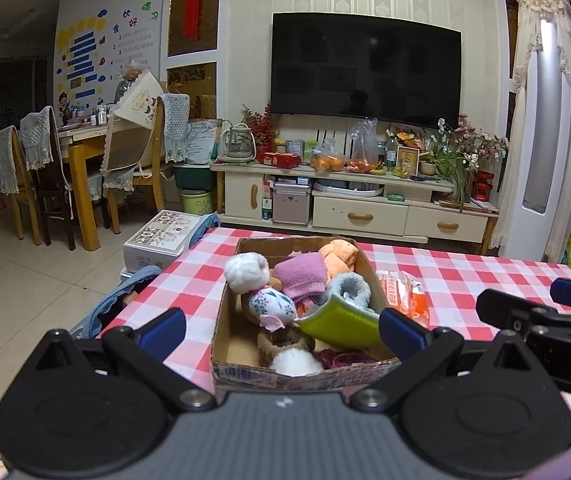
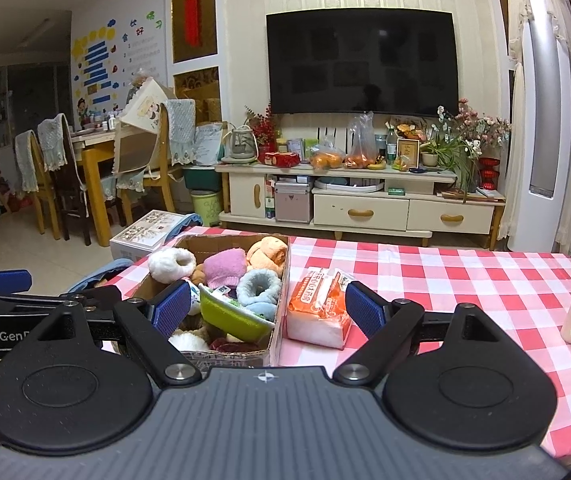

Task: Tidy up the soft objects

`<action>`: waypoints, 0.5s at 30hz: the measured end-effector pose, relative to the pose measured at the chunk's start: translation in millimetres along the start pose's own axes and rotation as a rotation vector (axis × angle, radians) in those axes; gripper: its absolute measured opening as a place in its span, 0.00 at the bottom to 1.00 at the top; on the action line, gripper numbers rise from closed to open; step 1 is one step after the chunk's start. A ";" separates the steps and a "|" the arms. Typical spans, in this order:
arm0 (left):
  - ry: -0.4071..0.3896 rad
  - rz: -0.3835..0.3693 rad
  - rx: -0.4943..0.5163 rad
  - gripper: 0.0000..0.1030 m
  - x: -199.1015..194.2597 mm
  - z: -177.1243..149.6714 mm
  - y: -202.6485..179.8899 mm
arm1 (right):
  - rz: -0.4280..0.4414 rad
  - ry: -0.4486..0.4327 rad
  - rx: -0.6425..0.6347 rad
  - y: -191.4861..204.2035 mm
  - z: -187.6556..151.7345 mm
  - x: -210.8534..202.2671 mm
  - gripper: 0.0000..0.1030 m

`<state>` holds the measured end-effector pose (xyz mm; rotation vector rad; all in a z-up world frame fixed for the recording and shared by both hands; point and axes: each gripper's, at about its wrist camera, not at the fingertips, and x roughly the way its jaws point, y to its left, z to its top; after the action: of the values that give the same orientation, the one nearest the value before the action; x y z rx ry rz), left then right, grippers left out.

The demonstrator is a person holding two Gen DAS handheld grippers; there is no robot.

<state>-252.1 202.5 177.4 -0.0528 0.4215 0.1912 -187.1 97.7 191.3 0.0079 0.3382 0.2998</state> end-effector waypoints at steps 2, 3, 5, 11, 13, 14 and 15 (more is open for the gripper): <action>0.002 0.006 0.002 0.99 0.6 -0.8 -0.1 | 0.002 0.004 -0.003 0.2 -0.7 0.8 1.00; 0.002 0.008 0.004 0.99 0.9 -1.3 -0.6 | 0.002 0.005 -0.003 0.3 -1.2 1.2 1.00; 0.003 0.013 0.006 0.99 2.1 -1.9 -1.0 | 0.003 0.007 -0.004 -2.0 -2.0 1.3 1.00; 0.017 0.012 0.001 0.99 7.0 -4.3 -2.9 | 0.006 0.016 0.001 -6.4 -2.3 3.5 1.00; 0.025 0.012 0.001 0.99 9.8 -5.6 -4.3 | 0.005 0.020 0.004 -8.1 -3.1 4.8 1.00; 0.029 0.012 0.003 0.99 11.4 -6.8 -5.6 | 0.005 0.023 0.006 -8.0 -3.4 5.4 1.00; 0.034 0.011 0.004 0.99 13.0 -7.3 -6.2 | 0.006 0.026 0.009 -8.9 -4.1 6.3 1.00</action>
<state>-242.1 197.9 165.5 -0.0499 0.4560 0.2006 -180.2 90.9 184.9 0.0139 0.3652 0.3041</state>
